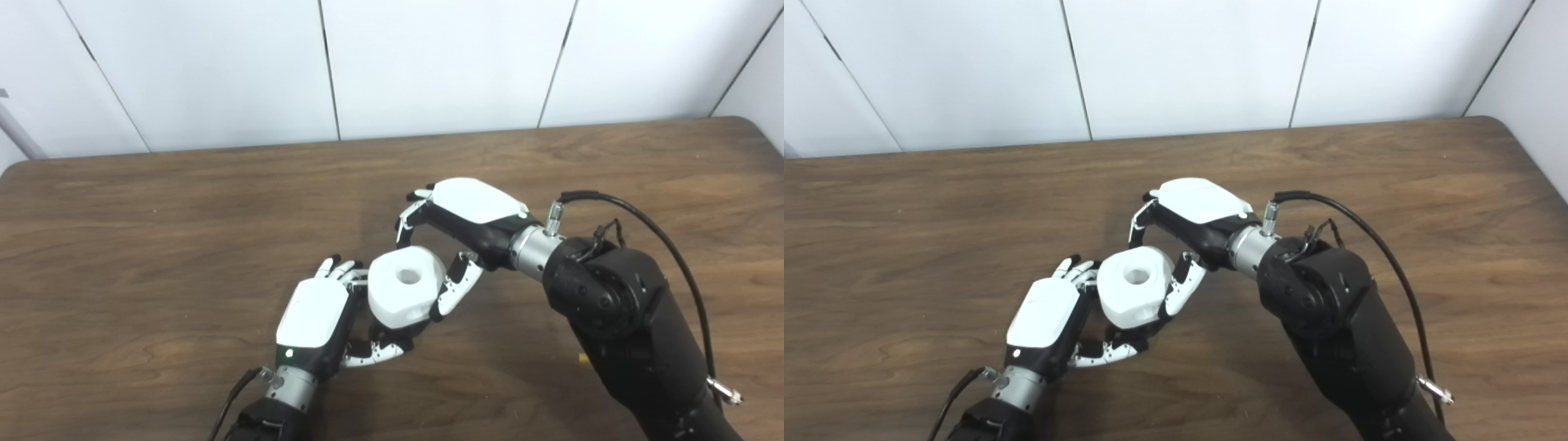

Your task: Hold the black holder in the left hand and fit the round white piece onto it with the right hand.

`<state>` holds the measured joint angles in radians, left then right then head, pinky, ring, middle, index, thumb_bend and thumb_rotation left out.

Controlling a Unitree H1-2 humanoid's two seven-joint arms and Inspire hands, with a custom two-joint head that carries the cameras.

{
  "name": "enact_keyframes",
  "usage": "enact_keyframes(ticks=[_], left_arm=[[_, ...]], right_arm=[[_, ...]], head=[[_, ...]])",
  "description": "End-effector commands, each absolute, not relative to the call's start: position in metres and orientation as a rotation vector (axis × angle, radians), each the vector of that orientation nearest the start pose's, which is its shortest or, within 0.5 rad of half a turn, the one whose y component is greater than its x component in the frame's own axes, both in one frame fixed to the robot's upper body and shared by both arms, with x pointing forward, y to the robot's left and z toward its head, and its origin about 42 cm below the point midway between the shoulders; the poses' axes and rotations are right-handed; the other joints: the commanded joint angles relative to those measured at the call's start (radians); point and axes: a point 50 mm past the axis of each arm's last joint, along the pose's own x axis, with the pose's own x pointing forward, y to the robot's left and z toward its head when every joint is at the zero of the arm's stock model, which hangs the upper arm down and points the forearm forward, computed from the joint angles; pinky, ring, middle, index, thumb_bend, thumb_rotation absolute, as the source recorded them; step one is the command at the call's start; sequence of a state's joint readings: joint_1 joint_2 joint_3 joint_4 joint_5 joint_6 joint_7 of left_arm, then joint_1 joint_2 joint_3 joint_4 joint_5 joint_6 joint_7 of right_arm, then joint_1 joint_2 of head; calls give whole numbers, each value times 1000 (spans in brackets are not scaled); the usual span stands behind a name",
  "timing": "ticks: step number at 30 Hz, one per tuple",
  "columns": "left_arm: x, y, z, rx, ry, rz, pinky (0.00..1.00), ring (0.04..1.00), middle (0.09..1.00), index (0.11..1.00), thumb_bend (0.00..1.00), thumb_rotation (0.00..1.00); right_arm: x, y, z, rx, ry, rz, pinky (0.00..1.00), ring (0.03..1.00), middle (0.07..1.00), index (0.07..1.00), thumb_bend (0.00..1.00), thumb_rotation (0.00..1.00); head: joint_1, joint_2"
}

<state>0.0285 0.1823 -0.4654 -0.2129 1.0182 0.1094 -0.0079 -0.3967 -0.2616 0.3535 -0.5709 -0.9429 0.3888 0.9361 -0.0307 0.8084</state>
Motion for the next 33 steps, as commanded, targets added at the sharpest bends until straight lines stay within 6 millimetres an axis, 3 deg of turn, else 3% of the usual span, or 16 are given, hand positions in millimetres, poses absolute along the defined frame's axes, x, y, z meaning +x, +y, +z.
enact_keyframes(ticks=[1,33], left_arm=[[242,142,118,1164,-245,-370,970,875,772,486,522,49],[242,143,119,1166,-243,-370,958,870,770,486,522,49]], right_arm=[[310,-151,295,-1270,-246,608,1000,945,787,482,524,133],[310,-154,303,-1285,-241,616,1000,948,795,481,524,132]], head=[[-2,1],[-4,10]])
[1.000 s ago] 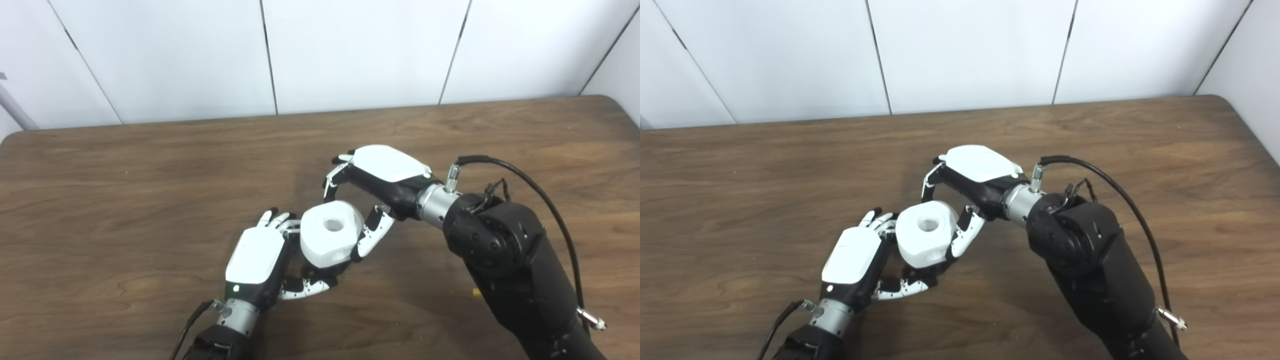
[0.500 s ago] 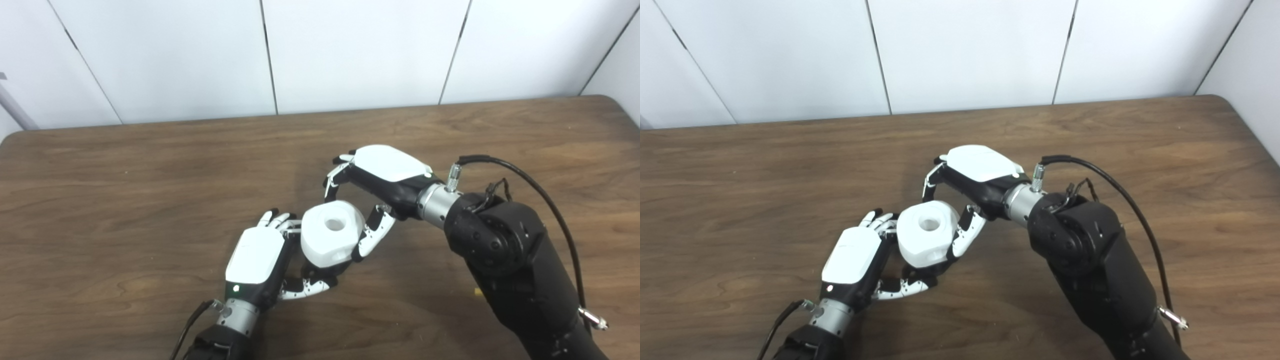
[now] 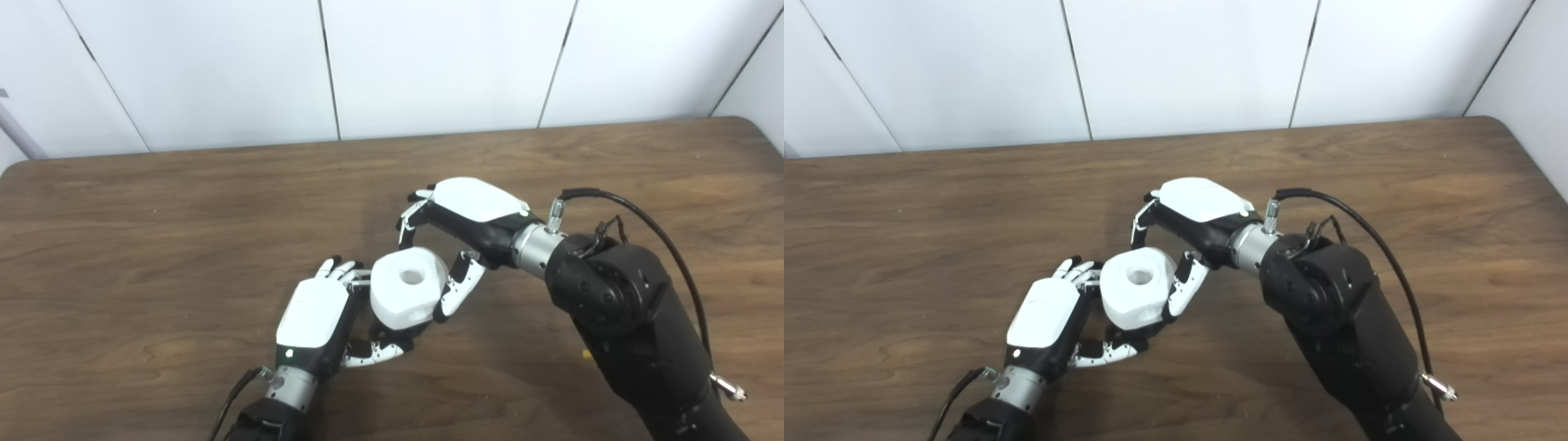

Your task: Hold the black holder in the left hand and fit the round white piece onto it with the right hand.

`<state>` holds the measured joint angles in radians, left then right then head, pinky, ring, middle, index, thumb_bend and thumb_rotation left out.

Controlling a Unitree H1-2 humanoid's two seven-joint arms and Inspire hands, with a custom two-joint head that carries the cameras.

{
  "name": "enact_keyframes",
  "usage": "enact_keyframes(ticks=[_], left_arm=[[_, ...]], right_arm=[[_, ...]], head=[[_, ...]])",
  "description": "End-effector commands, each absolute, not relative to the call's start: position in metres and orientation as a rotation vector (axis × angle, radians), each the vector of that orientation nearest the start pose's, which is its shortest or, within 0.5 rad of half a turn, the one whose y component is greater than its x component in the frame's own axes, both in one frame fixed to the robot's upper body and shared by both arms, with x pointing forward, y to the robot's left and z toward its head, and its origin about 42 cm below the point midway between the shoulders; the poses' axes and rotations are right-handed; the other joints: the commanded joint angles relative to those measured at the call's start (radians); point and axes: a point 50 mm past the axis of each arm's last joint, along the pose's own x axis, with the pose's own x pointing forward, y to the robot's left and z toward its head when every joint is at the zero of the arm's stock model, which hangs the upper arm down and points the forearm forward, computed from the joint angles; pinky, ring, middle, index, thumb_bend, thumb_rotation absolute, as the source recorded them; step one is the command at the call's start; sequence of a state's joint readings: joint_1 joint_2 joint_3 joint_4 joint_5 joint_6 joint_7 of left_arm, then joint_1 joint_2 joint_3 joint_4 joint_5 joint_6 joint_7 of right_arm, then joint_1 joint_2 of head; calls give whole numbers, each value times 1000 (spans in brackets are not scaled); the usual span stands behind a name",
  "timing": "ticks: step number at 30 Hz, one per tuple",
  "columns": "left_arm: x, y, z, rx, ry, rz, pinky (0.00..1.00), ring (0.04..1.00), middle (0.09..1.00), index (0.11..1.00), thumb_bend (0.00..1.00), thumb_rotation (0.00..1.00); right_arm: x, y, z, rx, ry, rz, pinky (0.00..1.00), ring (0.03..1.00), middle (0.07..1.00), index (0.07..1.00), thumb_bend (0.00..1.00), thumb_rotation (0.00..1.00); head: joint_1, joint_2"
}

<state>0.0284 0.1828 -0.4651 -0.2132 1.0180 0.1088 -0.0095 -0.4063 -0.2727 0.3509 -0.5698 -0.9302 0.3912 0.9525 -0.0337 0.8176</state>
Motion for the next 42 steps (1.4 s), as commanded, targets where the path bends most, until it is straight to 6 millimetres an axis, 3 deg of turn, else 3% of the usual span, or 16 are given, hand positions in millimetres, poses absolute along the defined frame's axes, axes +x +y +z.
enact_keyframes(ticks=[1,14,42], left_arm=[[242,143,119,1166,-244,-370,958,870,770,486,522,49],[242,144,117,1170,-250,-371,955,868,769,486,522,49],[243,143,114,1171,-239,-376,955,866,769,486,521,48]], right_arm=[[311,-154,303,-1283,-241,615,1000,949,796,481,524,132],[312,-154,304,-1279,-243,610,1000,959,798,481,524,132],[318,-157,331,-1330,-278,605,1000,941,793,481,524,133]], head=[[-1,3],[-6,1],[-12,-3]])
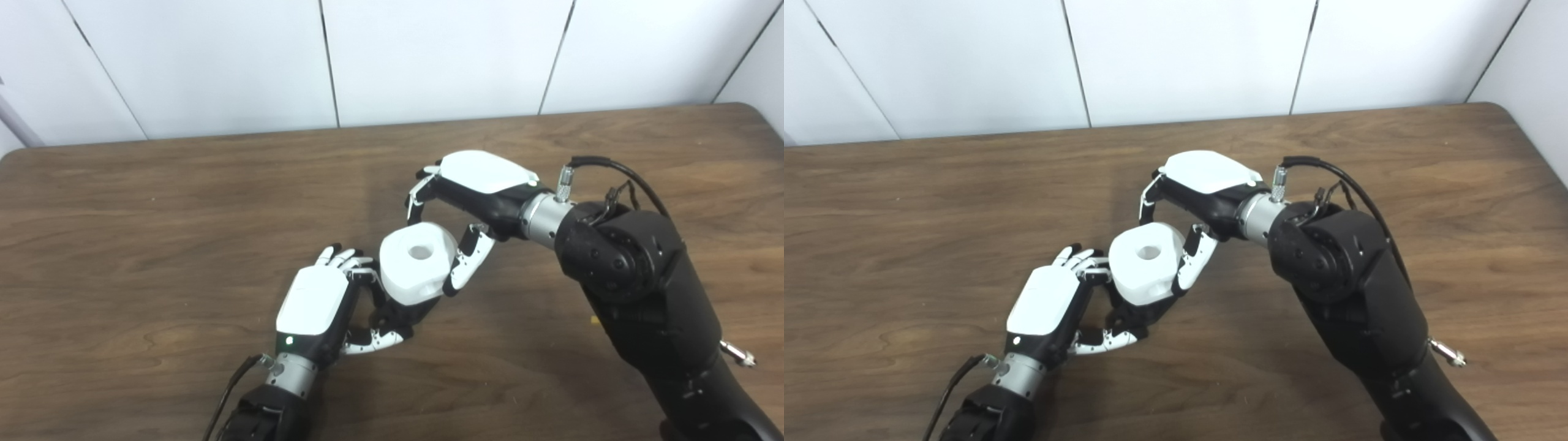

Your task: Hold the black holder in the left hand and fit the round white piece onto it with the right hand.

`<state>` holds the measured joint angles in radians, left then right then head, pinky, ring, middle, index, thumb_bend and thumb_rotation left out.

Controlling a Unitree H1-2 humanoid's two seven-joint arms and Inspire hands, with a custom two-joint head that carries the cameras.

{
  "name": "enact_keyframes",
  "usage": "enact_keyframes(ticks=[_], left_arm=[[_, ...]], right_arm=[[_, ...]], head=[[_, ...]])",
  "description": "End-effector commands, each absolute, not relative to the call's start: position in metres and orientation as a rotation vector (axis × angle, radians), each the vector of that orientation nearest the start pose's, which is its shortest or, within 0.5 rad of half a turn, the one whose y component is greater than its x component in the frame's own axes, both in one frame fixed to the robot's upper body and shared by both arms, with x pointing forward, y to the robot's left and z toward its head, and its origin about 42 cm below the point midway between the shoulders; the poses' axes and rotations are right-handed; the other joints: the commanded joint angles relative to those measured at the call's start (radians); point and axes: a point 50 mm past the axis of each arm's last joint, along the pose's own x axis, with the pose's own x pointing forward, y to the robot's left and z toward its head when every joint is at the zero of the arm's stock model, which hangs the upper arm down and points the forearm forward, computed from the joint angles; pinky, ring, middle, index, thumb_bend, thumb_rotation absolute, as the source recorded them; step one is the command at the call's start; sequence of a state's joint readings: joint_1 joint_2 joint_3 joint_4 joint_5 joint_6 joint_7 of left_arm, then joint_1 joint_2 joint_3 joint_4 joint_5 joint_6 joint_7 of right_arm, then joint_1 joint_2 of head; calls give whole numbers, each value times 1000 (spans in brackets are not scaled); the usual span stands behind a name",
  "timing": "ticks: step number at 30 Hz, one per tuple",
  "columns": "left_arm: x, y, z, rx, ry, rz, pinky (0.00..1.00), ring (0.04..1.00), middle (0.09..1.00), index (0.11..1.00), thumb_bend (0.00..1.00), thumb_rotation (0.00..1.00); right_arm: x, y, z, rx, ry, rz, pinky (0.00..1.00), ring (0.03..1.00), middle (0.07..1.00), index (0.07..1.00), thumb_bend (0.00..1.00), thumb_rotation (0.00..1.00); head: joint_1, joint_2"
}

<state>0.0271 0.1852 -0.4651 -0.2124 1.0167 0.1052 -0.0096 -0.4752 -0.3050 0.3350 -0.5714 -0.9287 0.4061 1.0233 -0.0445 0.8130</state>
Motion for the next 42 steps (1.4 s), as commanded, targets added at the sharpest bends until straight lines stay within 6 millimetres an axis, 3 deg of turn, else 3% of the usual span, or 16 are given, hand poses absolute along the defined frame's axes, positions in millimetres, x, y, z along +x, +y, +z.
enact_keyframes(ticks=[1,42], left_arm=[[243,143,114,1171,-239,-376,955,867,770,486,521,48],[242,142,118,1172,-240,-374,965,872,771,487,521,48]], right_arm=[[318,-157,331,-1331,-278,607,1000,940,794,481,524,133],[311,-147,312,-1305,-252,665,1000,955,794,481,525,134]], head=[[-1,1],[12,12]])
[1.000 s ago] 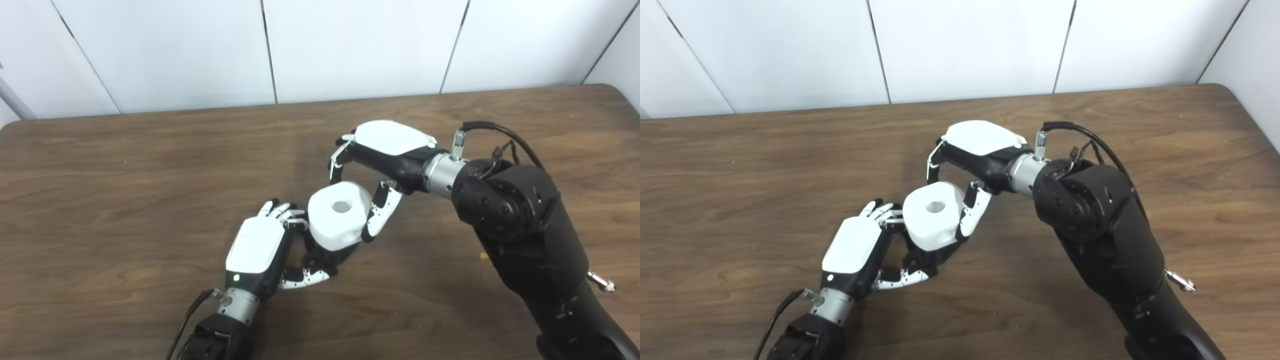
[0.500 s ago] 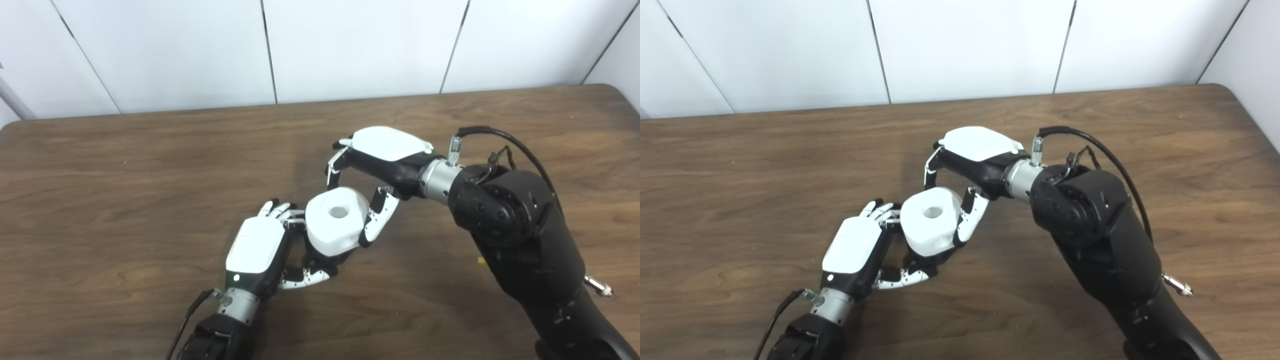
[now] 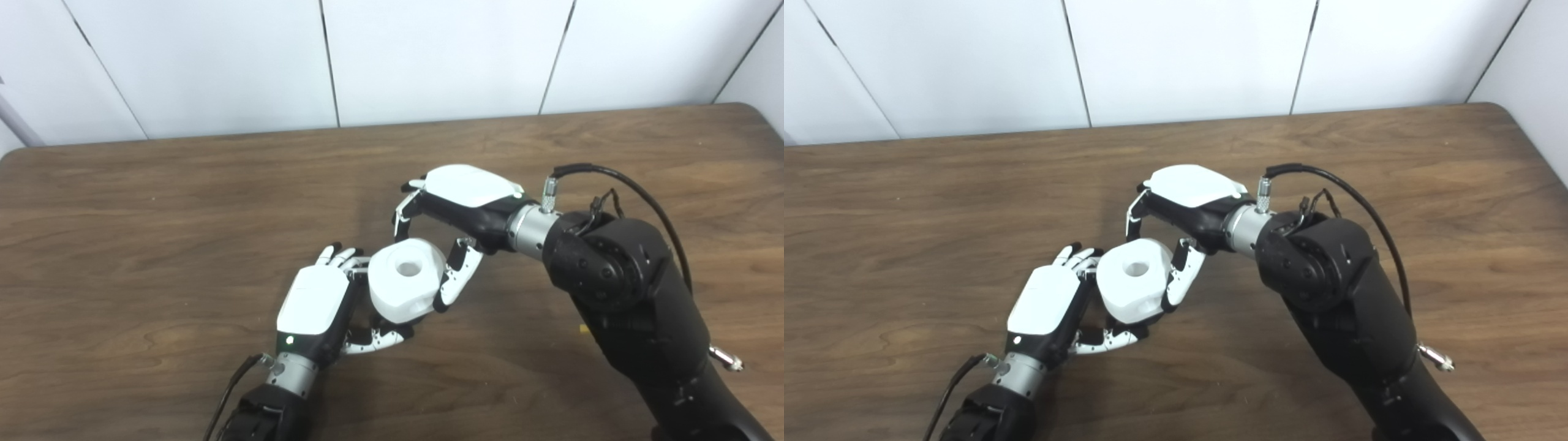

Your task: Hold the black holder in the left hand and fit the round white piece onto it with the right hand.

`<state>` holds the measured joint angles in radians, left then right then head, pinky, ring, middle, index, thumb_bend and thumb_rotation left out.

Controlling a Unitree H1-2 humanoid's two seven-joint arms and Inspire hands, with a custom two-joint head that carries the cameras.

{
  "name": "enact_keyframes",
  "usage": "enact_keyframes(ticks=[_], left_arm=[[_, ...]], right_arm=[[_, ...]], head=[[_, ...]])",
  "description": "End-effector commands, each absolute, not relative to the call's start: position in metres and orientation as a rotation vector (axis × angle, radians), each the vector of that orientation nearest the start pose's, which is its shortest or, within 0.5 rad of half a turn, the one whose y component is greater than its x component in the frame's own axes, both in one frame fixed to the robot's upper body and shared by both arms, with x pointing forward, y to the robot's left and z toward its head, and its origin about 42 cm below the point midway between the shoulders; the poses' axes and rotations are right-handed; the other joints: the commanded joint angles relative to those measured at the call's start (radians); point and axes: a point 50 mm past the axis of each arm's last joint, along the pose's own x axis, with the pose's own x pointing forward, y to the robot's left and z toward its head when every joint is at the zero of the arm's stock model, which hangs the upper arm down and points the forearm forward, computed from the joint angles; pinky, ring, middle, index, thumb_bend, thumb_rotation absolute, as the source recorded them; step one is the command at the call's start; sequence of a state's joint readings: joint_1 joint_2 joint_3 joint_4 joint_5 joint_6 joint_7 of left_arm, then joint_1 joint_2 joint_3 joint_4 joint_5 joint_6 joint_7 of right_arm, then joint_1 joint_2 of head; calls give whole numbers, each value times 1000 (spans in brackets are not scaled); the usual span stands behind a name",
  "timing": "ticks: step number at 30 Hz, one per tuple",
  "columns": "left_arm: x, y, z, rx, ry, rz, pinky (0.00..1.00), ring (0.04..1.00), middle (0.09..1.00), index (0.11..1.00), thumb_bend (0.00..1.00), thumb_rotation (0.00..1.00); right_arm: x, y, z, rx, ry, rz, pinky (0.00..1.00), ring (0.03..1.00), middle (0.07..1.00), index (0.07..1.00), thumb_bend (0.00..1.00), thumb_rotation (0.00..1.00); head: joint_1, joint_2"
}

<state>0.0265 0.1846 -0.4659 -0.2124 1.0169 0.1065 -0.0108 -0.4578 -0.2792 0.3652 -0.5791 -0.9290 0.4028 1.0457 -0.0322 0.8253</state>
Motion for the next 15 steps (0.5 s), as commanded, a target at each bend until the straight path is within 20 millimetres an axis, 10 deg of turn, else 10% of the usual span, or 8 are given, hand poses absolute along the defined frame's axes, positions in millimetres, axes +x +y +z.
enact_keyframes(ticks=[1,15], left_arm=[[242,142,118,1170,-243,-374,964,873,772,487,521,48],[242,143,118,1171,-234,-378,964,874,772,486,521,49]], right_arm=[[312,-148,312,-1304,-251,665,1000,955,792,481,525,133],[314,-154,310,-1314,-239,643,1000,962,801,480,524,132]], head=[[-1,0],[-5,0]])
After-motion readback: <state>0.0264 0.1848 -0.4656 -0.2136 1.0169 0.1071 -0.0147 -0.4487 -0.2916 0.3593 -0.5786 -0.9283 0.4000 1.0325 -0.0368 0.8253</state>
